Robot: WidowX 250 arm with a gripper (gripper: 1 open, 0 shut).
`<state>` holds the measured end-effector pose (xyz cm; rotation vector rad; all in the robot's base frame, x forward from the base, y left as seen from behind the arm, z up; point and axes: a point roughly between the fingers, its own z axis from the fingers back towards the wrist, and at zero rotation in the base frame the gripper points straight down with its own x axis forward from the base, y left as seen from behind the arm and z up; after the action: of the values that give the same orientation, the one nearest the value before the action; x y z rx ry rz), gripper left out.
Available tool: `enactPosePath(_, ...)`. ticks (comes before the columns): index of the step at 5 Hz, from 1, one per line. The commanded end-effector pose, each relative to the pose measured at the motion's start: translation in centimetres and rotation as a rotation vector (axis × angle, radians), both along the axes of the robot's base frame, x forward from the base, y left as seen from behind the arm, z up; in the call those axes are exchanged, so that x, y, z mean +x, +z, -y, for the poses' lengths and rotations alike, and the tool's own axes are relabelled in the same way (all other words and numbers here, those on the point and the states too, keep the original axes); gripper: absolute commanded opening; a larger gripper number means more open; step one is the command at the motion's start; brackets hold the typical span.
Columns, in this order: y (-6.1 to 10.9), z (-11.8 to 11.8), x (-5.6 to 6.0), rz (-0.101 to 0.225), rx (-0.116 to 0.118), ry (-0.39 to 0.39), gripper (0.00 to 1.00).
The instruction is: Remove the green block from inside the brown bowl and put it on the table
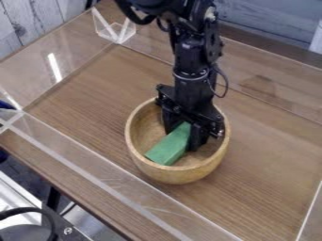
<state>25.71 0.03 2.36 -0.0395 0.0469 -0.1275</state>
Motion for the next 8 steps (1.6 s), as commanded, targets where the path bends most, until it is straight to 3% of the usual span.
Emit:
enactPosePath(1,0.02,0.15,0.35,0.018,0.001,0.015,0.0)
enactPosePath(2,-0.29,0.34,0.5,0.019,0.002,0.035,0.0)
enactPosePath(5,-0.71,0.74,-0.11,0.019,-0.021,0.009,0.0)
enactPosePath(7,-0.27,0.89,-0.42,0.006,-0.017,0.034,0.0)
enactPosePath(8,0.08,1.0,0.08,-0.004,0.002,0.041,0.0)
